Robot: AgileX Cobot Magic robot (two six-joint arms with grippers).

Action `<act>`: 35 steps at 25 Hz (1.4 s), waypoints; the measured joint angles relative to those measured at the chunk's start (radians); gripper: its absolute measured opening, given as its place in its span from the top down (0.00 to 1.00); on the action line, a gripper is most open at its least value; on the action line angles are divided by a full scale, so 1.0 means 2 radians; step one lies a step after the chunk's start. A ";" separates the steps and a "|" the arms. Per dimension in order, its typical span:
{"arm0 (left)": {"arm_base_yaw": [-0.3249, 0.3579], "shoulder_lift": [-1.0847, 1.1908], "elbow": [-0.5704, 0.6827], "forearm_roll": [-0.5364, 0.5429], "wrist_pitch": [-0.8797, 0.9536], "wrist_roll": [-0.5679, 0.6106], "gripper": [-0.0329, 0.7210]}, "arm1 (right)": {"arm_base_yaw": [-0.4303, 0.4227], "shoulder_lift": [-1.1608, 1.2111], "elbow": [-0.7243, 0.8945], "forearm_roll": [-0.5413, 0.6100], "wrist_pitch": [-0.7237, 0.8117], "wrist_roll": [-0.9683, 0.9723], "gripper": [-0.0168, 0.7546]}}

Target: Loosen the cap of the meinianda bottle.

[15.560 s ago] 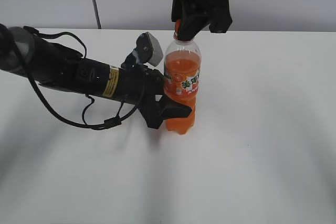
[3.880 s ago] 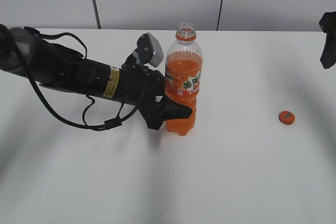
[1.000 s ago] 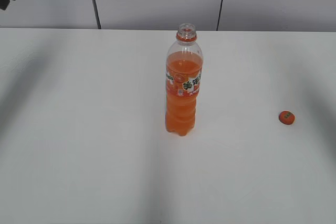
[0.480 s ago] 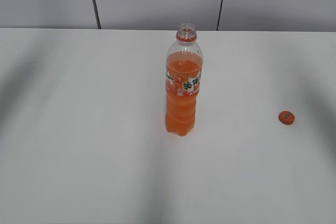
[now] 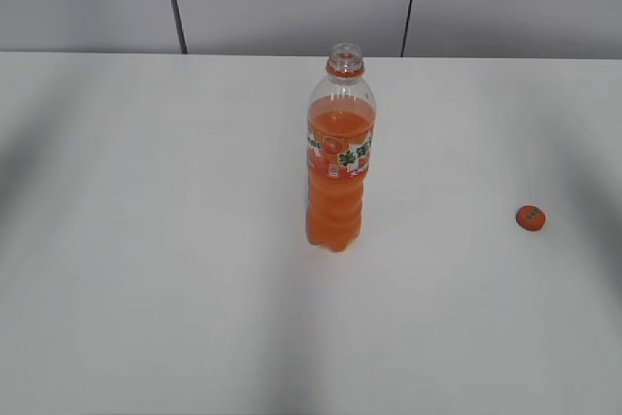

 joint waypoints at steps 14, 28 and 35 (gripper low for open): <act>0.000 -0.136 0.215 -0.028 0.000 0.001 0.38 | 0.000 -0.074 0.010 0.000 0.002 0.000 0.35; 0.000 -0.326 0.383 -0.043 0.001 0.002 0.38 | 0.000 -0.158 0.125 0.002 -0.005 0.000 0.35; 0.000 -0.410 0.416 -0.053 0.002 0.002 0.38 | 0.000 -0.215 0.207 0.001 -0.030 0.000 0.35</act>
